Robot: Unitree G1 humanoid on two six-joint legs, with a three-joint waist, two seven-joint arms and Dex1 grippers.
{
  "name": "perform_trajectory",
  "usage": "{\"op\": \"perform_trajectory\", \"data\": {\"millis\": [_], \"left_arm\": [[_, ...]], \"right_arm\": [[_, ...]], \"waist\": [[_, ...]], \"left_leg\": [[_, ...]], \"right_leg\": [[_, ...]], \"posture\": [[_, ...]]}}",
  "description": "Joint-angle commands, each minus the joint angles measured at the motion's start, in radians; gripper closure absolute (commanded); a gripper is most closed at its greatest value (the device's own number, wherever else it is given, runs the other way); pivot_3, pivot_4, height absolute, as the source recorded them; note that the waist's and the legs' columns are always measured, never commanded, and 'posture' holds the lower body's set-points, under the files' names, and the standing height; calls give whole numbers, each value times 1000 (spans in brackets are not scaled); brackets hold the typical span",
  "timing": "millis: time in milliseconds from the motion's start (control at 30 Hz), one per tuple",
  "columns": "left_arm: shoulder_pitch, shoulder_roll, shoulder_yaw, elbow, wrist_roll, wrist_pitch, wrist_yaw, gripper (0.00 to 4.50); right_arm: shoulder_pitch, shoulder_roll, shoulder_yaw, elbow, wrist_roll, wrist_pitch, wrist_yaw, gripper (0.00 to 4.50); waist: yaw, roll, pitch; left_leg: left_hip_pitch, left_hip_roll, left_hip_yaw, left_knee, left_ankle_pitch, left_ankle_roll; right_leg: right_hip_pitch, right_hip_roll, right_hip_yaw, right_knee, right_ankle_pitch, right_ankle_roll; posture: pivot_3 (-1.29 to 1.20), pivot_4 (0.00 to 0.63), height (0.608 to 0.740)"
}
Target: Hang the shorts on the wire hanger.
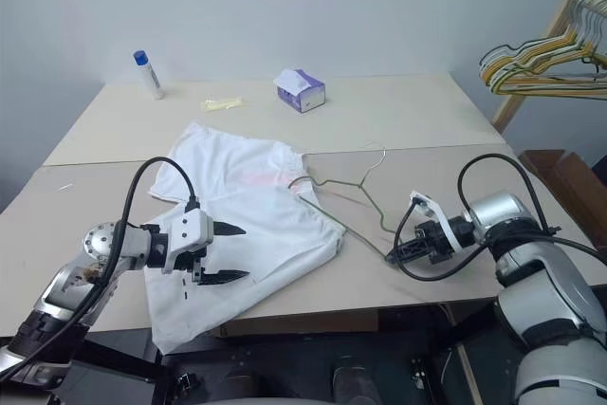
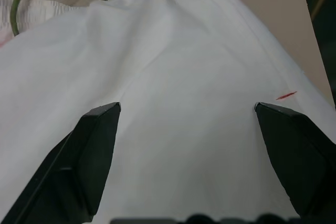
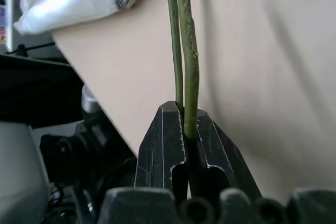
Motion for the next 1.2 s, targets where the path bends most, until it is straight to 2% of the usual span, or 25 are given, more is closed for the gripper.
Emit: {"op": "perform_trajectory", "data": {"millis": [33,300,600,1200], "left_arm": [[-5,2,9,-25,2,-17,9,85],[8,3,16,-40,-16,-4,4,85],[18,7,39,-78,-59,10,-4,85],[43,13,35,-102,-52,16,22,85]], "right_arm": [[-41,-21,-34,7,-2,-41,58,4500],[-76,-69,-51,22,104,-7,58,4500],[-98,-18,-82,172,16,-33,58,4500],[-164,109,-139,307,-143,-159,58,4500]], "waist": [[3,0,0],[0,0,0],[0,1,0],[1,2,-1]], "left_leg": [[0,0,0,0,0,0],[0,0,0,0,0,0],[0,0,0,0,0,0],[0,0,0,0,0,0]], "right_leg": [[0,0,0,0,0,0],[0,0,0,0,0,0],[0,0,0,0,0,0],[0,0,0,1,0,0]], "posture": [[16,0,740],[22,0,740],[37,0,740],[72,0,740]]}}
